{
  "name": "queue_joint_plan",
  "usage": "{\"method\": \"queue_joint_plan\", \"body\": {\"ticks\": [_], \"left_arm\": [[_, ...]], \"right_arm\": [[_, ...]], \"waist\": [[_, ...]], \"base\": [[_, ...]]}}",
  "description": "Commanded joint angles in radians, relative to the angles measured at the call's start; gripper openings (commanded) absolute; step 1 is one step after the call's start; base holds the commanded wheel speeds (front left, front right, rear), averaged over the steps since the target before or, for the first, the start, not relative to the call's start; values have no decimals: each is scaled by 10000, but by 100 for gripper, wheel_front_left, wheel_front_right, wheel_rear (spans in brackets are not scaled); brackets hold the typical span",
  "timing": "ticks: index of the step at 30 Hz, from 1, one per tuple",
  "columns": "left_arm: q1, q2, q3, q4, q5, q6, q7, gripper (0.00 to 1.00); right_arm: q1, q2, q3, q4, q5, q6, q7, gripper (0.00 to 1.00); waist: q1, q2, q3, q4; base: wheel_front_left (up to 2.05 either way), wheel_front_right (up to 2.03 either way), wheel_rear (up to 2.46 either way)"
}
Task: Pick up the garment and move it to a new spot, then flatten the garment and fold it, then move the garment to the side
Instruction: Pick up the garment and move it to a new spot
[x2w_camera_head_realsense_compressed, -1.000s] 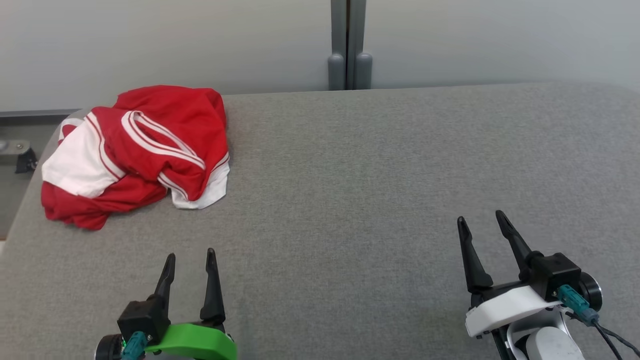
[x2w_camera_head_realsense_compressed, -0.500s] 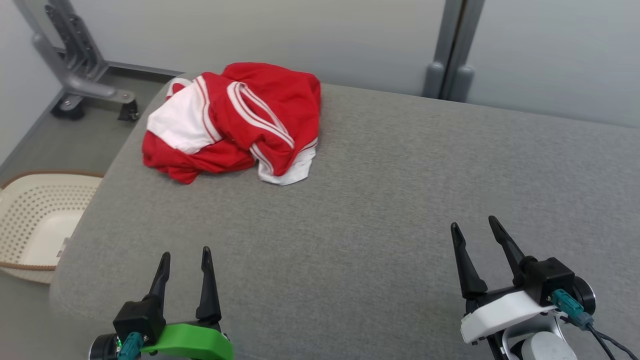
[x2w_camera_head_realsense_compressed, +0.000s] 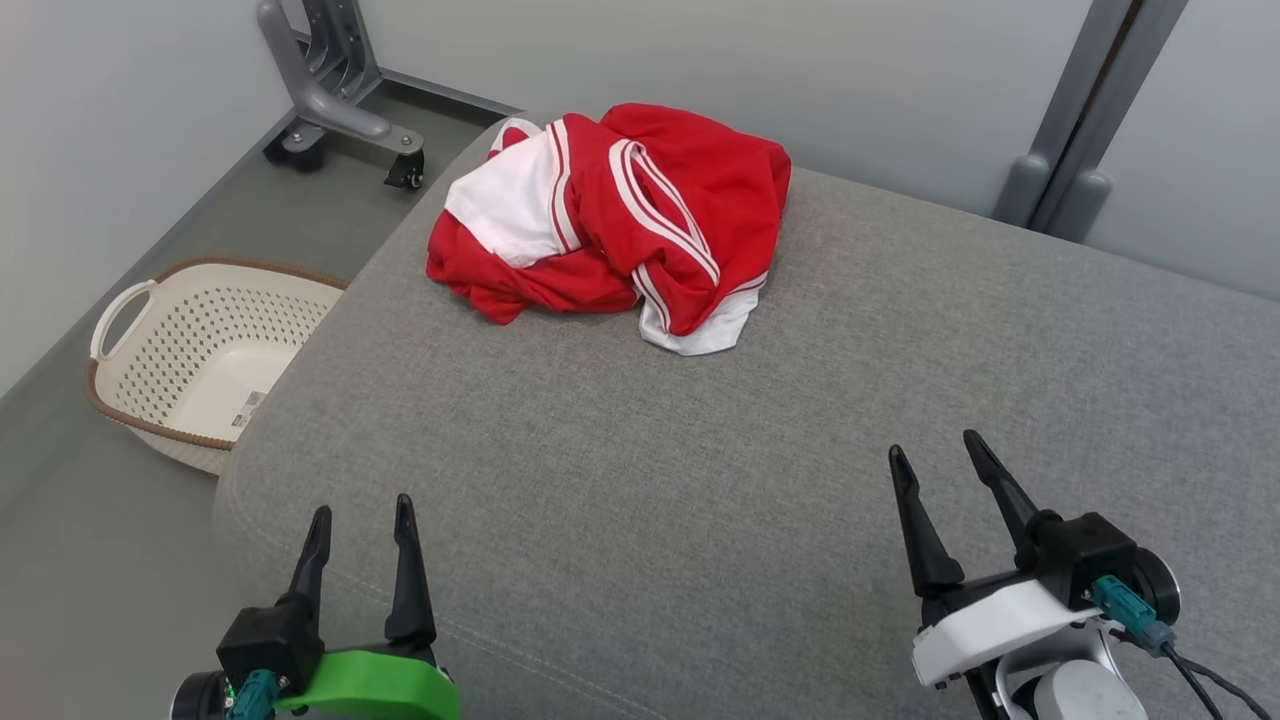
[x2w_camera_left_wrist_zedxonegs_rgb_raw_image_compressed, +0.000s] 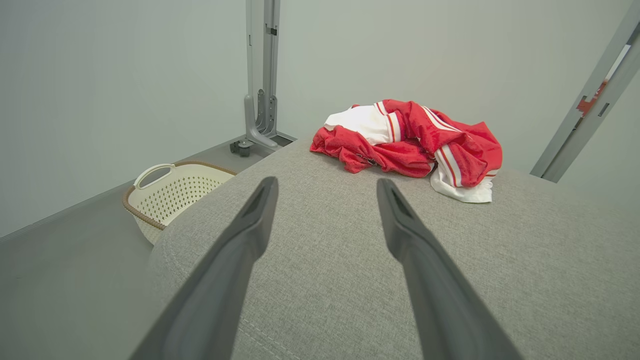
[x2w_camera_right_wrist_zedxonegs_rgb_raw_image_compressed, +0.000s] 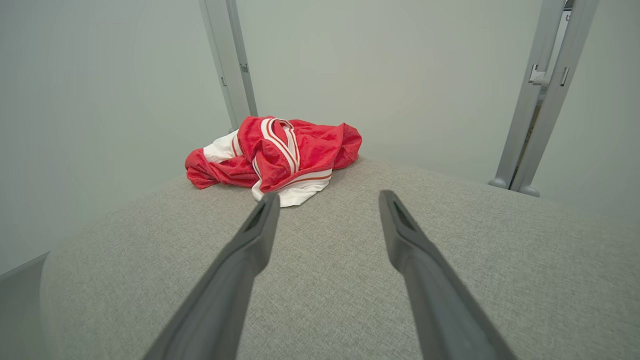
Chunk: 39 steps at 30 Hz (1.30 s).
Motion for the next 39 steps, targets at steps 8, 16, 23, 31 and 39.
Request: {"method": "queue_joint_plan", "body": {"ticks": [8,16,23,31,39], "left_arm": [[-755,81,312,-798,25,16,-11,100],[-4177,1694,1004,-841,576,-679,402,100],[-7829,2874,755,489,83,-1540,2604,100],[-9842,3096,104,3157,-1474,-1821,5281,100],[-9971,3271,-702,4502,-2364,-1838,5914,100]], "right_arm": [[-443,-51,-261,-429,-454,1,-34,100],[-1098,-51,-515,-870,-1025,1,-34,100],[-1749,-49,-730,-1181,-1674,-1,-34,100],[-2145,-45,-719,-1378,-1959,-1,-34,100],[-2174,-42,-846,-1449,-1862,-1,-34,100]], "waist": [[0,0,989,-808],[0,0,2482,-1772],[0,0,4139,-2588],[0,0,5459,-3341],[0,0,5833,-3579]], "base": [[0,0,0],[0,0,0],[0,0,0],[0,0,0],[0,0,0]]}}
